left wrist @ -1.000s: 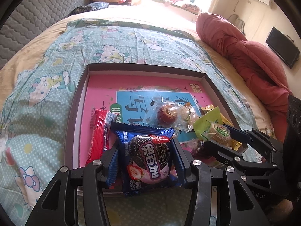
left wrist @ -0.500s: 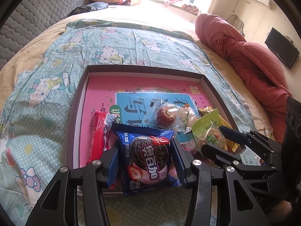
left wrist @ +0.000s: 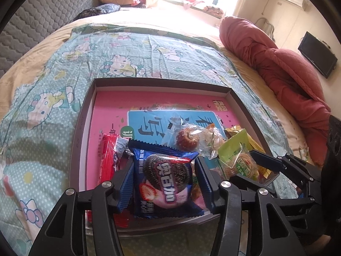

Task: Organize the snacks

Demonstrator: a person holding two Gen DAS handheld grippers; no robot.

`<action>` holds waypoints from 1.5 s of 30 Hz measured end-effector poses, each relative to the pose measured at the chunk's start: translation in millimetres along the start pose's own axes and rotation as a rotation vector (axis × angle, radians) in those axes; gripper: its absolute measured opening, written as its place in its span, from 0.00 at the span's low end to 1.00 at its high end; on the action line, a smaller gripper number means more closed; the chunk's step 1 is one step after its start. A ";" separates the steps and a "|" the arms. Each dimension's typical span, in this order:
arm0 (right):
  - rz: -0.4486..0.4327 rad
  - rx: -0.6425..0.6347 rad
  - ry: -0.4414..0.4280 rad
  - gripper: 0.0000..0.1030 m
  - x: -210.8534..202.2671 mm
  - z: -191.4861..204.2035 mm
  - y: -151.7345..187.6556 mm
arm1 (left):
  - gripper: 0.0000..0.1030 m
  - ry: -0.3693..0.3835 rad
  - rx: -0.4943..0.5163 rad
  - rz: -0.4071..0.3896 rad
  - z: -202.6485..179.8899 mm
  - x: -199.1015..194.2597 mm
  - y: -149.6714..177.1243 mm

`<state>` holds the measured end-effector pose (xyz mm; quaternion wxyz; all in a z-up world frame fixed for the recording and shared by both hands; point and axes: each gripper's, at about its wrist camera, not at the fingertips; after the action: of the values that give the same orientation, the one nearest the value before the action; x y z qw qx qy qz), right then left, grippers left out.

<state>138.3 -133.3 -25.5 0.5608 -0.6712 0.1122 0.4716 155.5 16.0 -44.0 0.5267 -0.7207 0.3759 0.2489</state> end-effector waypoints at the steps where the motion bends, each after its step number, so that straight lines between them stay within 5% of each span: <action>1: 0.000 0.001 0.000 0.55 0.0 -0.2 0.0 | 0.58 0.002 -0.001 -0.001 0.3 -0.3 -0.4; 22: -0.053 0.005 0.019 0.58 -14.0 0.1 -4.6 | 0.69 -0.015 -0.009 -0.050 2.8 -23.3 -7.8; 45: -0.209 0.083 0.144 0.88 -55.3 -21.4 -11.5 | 0.74 -0.048 0.022 -0.104 -11.7 -49.4 -9.8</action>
<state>127.7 -168.6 22.3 0.6249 -0.6874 0.1009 0.3562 133.6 20.3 2.6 0.5556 -0.7274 0.3277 0.2343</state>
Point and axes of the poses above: each gripper's, at about its wrist camera, not at the fingertips, and x roughly the way its jaws point, z to its left, y to its underside, and after that the axes turned 4 degrees about y, right-handed
